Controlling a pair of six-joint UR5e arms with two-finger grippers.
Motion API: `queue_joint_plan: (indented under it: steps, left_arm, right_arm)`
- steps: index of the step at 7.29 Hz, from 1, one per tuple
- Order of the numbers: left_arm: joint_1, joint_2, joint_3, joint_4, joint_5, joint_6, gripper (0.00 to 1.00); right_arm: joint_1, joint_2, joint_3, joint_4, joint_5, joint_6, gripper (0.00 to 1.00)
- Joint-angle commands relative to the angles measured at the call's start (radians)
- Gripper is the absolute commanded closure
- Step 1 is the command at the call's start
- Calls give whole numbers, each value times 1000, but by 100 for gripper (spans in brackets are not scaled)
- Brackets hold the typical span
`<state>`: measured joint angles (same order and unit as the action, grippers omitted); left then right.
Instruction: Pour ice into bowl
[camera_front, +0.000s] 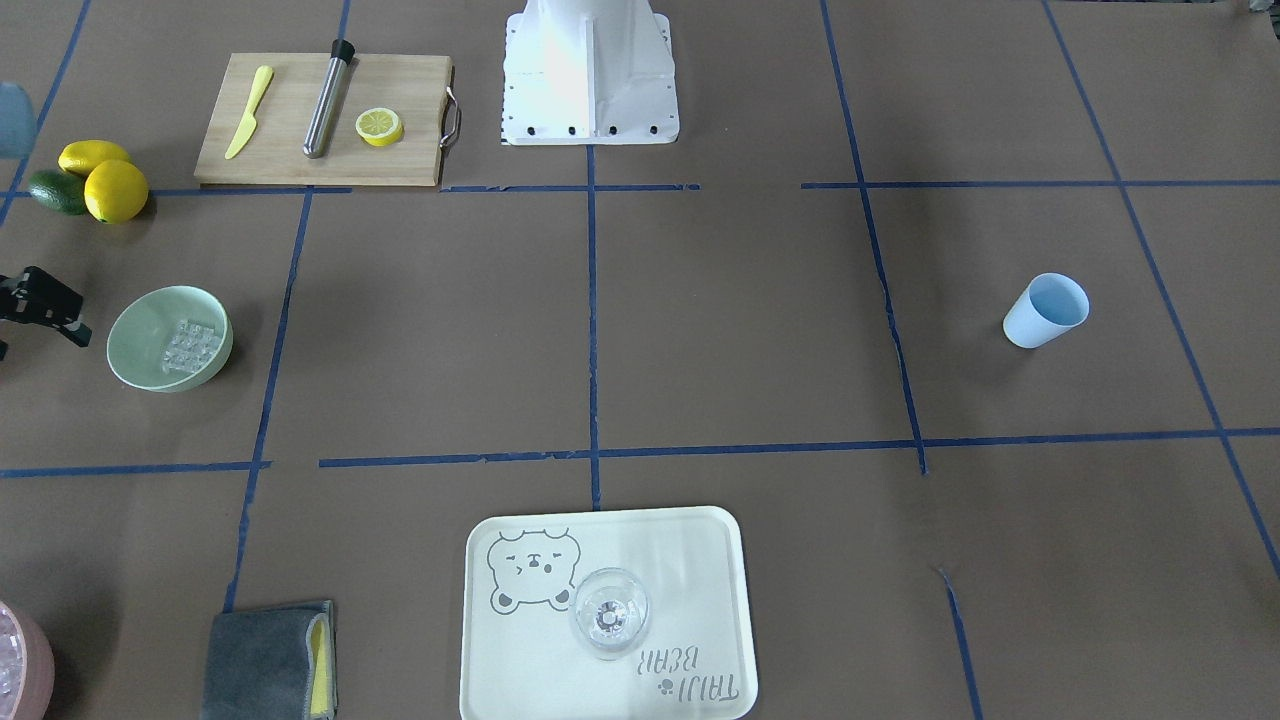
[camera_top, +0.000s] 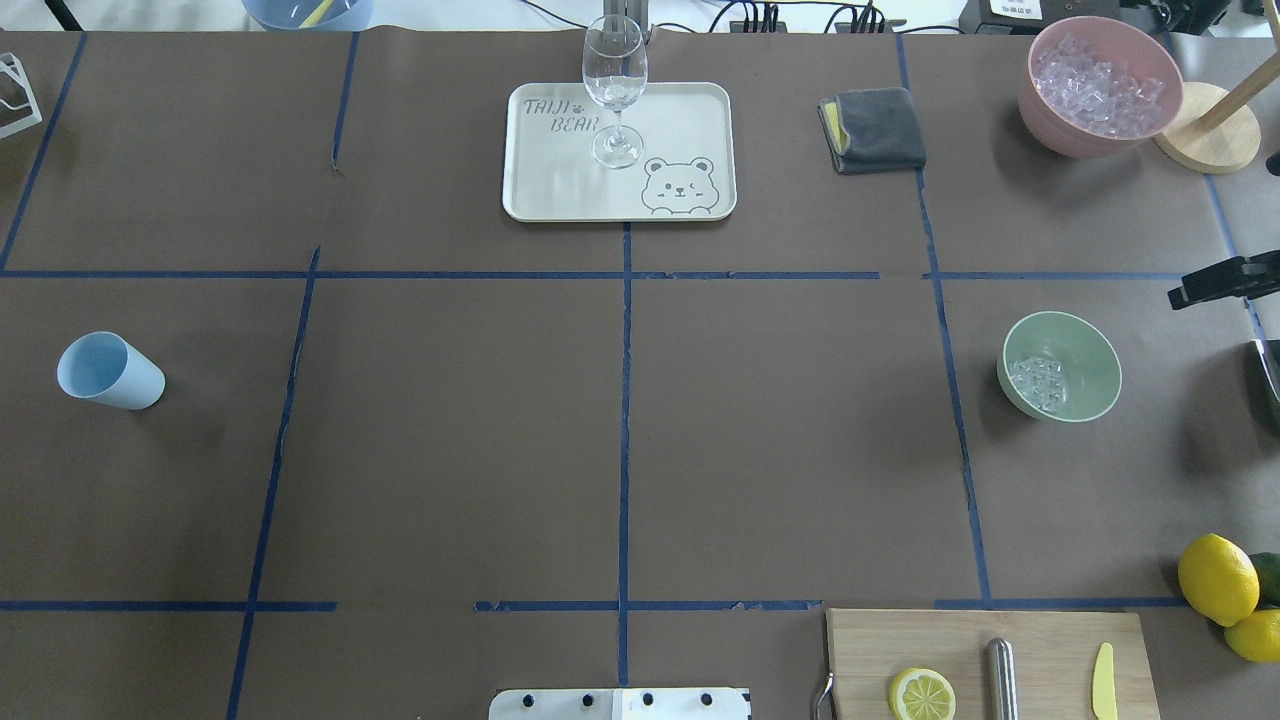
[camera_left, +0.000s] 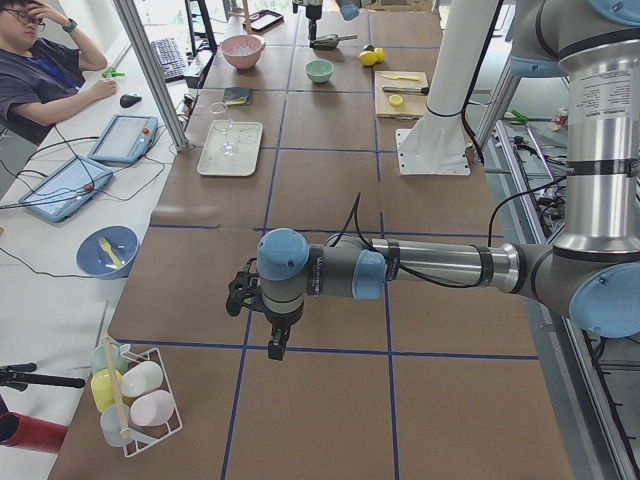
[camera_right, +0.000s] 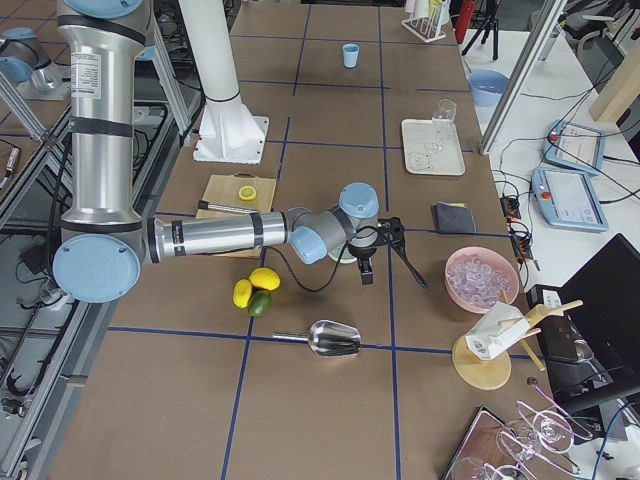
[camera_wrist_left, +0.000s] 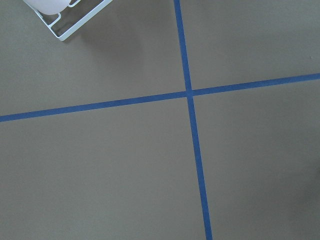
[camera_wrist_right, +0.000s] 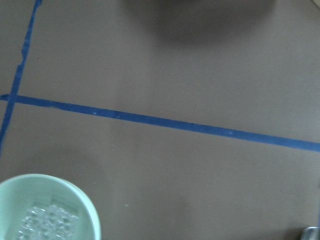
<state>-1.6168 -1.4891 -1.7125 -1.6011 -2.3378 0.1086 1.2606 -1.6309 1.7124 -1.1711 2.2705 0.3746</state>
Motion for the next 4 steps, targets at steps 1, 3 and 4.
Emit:
queue_joint_plan:
  steps: [1,3,4]
  left_arm:
    - [3,0,8,6,0,-1,0]
    - [3,9,11,12,0,-1,0]
    - [1,9,10,13,0,-1,0]
  right_arm:
    - [217,3,6,-267,13,-370,0]
    - [395,-9,0,-468,37,-541,0]
    - [452,-33,0,-481,27,-542,0]
